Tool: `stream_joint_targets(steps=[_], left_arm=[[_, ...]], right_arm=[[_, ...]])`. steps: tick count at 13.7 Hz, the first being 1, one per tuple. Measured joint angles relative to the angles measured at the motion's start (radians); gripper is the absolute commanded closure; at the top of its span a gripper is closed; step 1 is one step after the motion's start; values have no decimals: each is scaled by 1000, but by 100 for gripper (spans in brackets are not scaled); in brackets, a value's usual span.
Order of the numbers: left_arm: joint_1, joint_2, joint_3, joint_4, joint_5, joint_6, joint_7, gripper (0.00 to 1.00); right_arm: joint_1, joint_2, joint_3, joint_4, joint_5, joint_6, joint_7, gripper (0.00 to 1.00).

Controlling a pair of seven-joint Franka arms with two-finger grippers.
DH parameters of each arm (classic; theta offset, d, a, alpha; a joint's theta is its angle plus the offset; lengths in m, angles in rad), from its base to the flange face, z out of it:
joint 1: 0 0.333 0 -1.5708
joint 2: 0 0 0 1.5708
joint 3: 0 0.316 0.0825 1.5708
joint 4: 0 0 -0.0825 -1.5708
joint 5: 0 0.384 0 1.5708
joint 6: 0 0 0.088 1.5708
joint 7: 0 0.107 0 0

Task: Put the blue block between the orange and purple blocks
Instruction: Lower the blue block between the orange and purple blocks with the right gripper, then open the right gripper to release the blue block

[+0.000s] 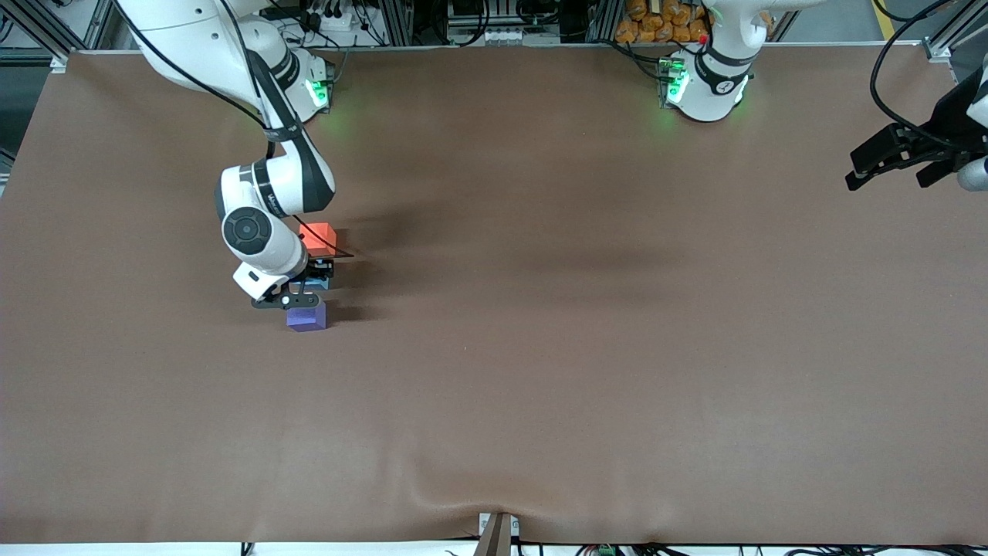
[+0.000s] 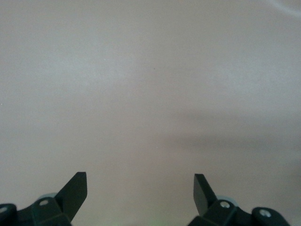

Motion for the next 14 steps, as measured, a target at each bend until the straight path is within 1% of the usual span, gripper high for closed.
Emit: stream_joint_targets(steps=[2,3,4,5,9,11,12,14], left_arm=[[0,0,2,0,0,0,0,0],[0,0,2,0,0,0,0,0],[0,0,2,0,0,0,0,0],[1,0,2,0,0,0,0,0],[1,1,3,0,0,1,0,0],[1,2,3,0,0,1,0,0],[1,3,3,0,0,1,0,0],[1,7,3,0,0,1,0,0]], right_arm=[[0,0,0,0,16,1,0,59],[0,0,0,0,19,1,0,52],[0,0,0,0,20,1,1,17],[0,0,0,0,21,1,1,0],[0,0,0,2,26,1,1,0],[0,-13,-2,14,26,-24,-8,0],[-1,-30,-6,33,26,-65,-13,0],[-19,-80,-15,110,26,-208,-16,0]])
